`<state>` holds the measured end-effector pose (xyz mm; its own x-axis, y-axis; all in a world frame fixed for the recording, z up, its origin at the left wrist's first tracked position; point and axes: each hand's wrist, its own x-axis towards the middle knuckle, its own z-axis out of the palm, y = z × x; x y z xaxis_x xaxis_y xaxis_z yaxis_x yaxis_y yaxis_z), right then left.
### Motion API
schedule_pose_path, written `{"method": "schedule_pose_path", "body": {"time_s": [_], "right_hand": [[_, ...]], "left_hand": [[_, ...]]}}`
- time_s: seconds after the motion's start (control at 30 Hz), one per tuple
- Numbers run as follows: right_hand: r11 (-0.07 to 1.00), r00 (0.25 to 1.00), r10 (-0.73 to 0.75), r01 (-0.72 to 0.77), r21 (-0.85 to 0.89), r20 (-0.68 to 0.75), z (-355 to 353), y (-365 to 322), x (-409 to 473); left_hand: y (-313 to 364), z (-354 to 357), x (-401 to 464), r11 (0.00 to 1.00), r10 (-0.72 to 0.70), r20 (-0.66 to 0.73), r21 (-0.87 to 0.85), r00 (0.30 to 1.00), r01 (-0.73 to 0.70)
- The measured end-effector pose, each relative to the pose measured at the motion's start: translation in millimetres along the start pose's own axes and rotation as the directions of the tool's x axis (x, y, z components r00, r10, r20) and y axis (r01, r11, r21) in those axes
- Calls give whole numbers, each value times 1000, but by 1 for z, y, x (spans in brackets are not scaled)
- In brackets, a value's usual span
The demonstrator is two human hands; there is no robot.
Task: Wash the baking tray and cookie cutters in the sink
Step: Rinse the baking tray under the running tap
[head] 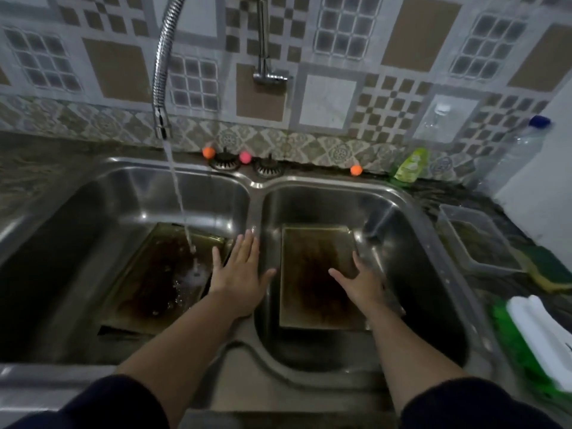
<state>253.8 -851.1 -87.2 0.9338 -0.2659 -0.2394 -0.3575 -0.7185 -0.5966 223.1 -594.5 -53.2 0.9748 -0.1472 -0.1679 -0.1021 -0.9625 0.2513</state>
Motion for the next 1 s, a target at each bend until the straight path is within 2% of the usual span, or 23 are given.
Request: {"method": "schedule_pose_path", "body": {"time_s": [0.07,0.2,0.7,0.87,1.0], "right_hand": [[1000,999,17,-16,-24,40,14,7,6],[990,997,30,-20,-138,70,33,11,13],[886,971,37,78,-458,236,45,5,10],[900,970,-39,138,-414,239,34,-20,5],[886,967,-180,238,-397,178,30,-65,-3]], "left_hand": [[1,4,2,996,-14,-41,85,999,17],[2,7,4,993,-32,-89,109,996,42],[2,7,5,996,-46,-85,76,995,52],[-2,7,4,999,-1,-75,44,997,4],[-9,2,2,996,78,-18,-50,997,-79]]}}
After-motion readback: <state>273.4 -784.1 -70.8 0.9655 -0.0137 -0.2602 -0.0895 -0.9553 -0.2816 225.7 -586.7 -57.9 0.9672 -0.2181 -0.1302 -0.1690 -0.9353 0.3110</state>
